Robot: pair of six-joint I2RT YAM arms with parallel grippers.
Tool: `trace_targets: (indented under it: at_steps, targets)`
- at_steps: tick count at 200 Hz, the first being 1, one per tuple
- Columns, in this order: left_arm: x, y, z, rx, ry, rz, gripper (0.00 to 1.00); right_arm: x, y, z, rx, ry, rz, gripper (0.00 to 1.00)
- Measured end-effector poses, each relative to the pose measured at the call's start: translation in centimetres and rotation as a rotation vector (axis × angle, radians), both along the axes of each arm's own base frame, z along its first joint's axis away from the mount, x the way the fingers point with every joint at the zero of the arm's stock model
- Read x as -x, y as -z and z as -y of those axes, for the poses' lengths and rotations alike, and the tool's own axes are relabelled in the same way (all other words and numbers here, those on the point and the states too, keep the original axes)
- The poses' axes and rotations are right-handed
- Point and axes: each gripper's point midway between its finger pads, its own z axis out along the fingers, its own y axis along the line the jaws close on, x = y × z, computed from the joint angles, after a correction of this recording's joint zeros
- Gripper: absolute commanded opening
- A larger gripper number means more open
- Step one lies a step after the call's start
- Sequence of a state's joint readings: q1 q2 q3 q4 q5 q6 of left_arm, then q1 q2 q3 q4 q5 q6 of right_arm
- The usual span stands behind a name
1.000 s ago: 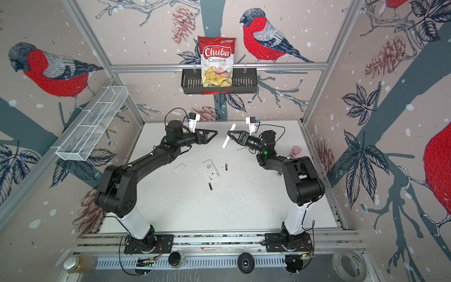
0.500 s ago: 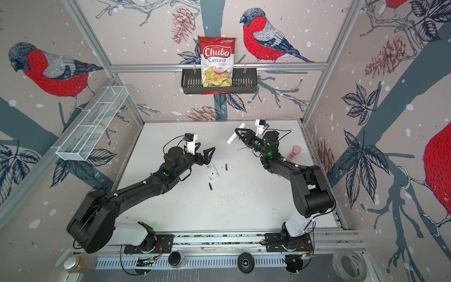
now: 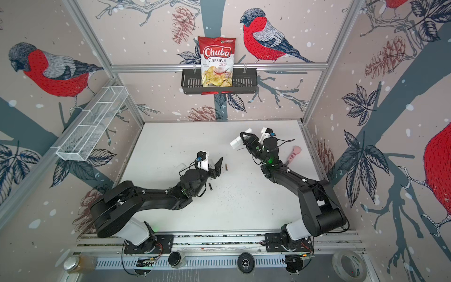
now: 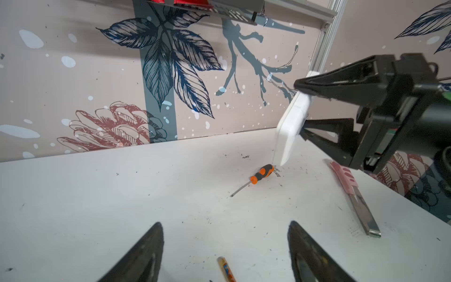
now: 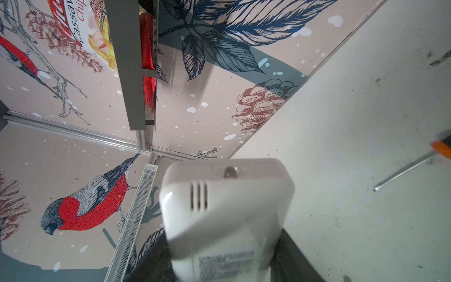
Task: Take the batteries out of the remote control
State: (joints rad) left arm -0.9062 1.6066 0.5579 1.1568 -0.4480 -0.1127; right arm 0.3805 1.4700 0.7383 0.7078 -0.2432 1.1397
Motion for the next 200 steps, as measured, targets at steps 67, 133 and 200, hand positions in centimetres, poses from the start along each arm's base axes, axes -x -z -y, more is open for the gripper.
trace_targets:
  at_steps: [67, 133, 200]
  targets:
    - [-0.7, -2.8, 1.9, 0.076, -0.084, 0.156, 0.73, 0.7, 0.0, 0.7, -0.026, 0.085, -0.021, 0.36]
    - [-1.5, -2.9, 4.0, 0.085, -0.047, 0.167, 0.69, 1.2, 1.1, 0.4, -0.031, 0.105, -0.048, 0.36]
    - [-2.0, -1.8, 7.2, 0.077, 0.046, 0.146, 0.72, 1.4, 1.5, 0.0, -0.03, 0.099, -0.055, 0.35]
